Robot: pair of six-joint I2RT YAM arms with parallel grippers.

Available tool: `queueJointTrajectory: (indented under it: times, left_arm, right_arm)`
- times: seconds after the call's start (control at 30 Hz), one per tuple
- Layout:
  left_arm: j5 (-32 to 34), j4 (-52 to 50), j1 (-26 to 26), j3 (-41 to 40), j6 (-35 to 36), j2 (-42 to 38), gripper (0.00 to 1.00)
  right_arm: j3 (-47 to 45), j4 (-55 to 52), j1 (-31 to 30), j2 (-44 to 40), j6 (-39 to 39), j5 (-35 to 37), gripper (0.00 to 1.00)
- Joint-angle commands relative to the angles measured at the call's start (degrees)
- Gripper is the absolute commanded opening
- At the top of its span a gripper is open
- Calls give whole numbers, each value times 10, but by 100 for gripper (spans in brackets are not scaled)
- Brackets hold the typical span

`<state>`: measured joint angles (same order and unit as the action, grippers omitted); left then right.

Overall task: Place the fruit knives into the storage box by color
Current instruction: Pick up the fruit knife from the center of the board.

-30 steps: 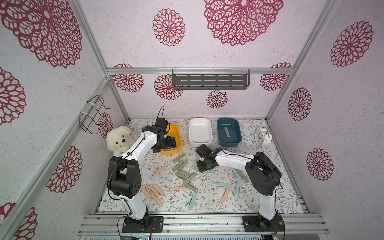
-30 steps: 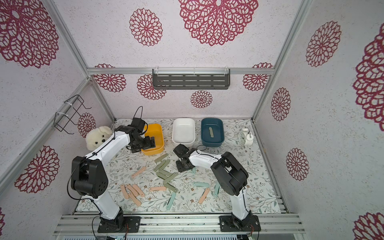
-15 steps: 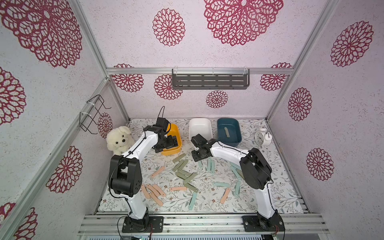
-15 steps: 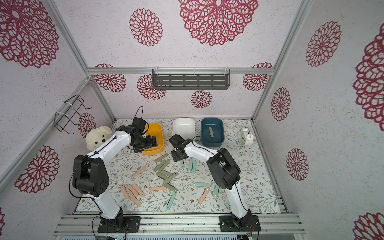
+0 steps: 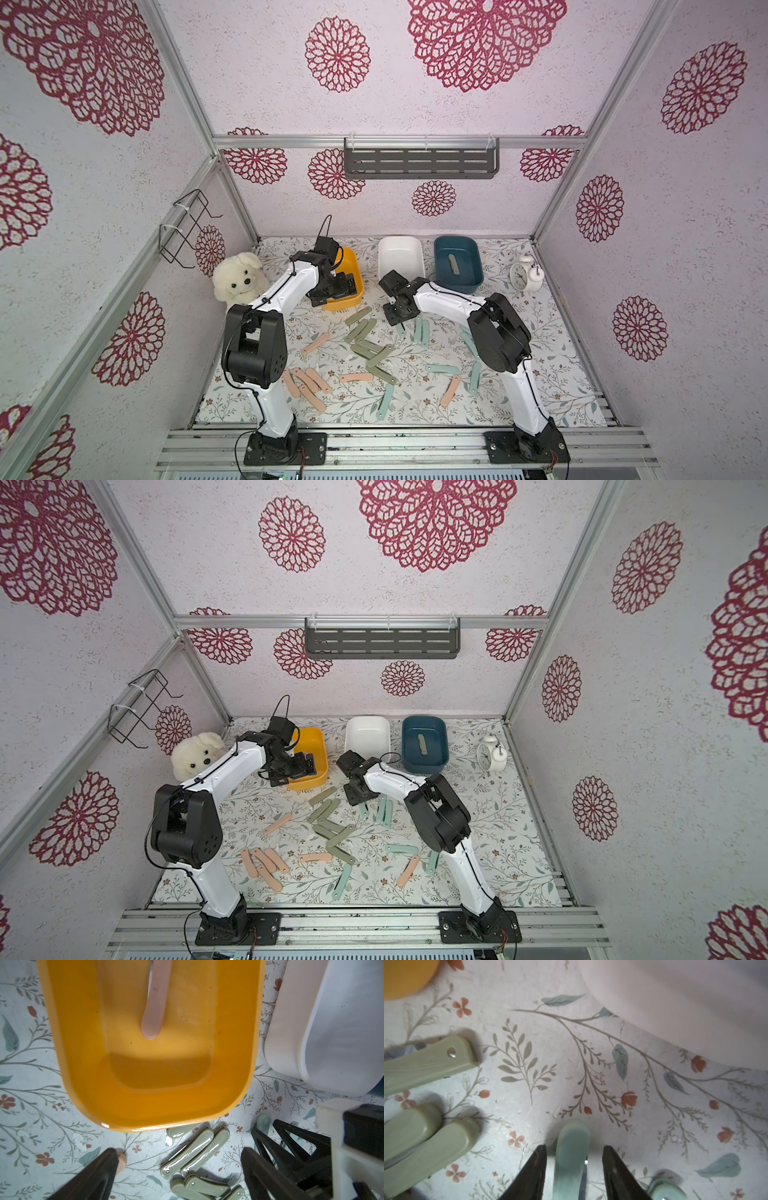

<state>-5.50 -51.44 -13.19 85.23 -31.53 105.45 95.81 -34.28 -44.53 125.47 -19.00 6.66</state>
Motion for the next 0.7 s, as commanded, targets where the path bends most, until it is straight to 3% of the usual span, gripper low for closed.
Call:
queueJointTrajectory:
  times: [0.0, 0.3, 0.67]
  left_arm:
    - [1, 9, -2, 7, 7, -2, 97]
    - [10, 7, -1, 4, 14, -10, 97]
    - [9, 6, -1, 1, 12, -23, 97]
  right_arm:
    - [11, -19, 3, 9, 3, 18, 43]
    - [18, -33, 3, 20, -9, 31, 21]
    - [28, -41, 3, -21, -20, 41, 18]
